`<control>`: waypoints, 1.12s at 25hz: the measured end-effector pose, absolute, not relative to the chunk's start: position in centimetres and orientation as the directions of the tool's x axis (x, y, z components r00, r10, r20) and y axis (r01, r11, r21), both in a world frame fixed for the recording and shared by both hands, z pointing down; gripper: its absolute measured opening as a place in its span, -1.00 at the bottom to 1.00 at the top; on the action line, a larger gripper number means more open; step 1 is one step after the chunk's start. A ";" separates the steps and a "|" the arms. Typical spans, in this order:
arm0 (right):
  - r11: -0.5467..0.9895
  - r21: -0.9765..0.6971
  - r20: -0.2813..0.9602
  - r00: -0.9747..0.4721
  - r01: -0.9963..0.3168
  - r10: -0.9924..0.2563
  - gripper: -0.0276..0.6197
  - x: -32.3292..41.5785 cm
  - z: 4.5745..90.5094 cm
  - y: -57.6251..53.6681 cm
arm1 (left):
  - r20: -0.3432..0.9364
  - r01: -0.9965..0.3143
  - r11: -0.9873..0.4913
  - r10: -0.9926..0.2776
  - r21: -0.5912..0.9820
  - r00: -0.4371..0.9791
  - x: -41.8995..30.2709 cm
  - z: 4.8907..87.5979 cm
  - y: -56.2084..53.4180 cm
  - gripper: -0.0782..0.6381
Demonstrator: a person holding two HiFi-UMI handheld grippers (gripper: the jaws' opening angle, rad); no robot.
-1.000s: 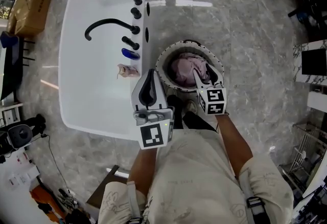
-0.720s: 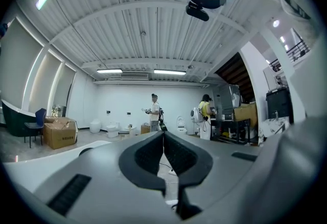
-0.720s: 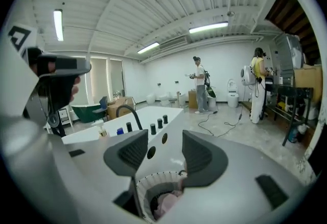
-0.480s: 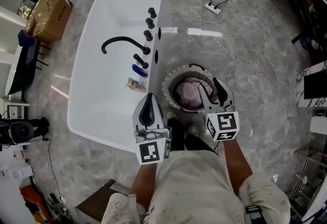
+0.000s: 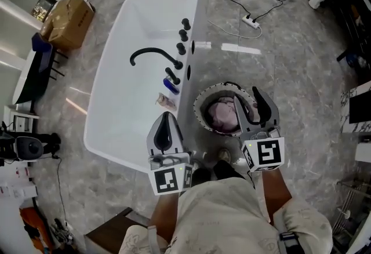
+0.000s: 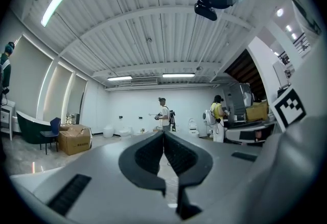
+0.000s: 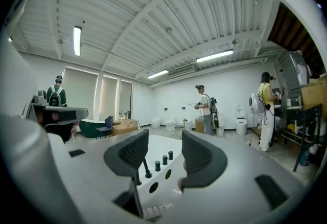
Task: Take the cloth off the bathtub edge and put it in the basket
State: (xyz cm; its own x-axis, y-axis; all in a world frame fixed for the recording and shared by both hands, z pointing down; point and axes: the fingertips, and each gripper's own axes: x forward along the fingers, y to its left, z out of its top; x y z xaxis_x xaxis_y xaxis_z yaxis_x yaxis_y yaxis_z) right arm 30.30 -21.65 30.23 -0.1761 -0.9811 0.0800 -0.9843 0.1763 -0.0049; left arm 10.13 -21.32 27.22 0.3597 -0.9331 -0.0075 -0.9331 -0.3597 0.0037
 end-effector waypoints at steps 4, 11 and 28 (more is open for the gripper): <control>0.191 0.022 0.003 -0.191 -0.981 -0.982 -0.33 27.5 26.7 -21.3 | -0.019 -0.942 -0.336 -0.942 0.001 0.336 7.1 25.8 -21.0 -0.77; 0.225 0.071 -0.096 -0.231 -0.972 -0.968 -0.33 21.6 21.5 -20.4 | -0.055 -0.961 -0.275 -0.960 -0.012 0.276 0.2 22.6 -19.4 -0.77; 0.225 0.110 -0.163 -0.240 -0.968 -0.957 -0.42 15.3 17.7 -21.1 | -0.120 -0.972 -0.232 -0.965 -0.027 0.233 -7.6 18.7 -19.7 -0.77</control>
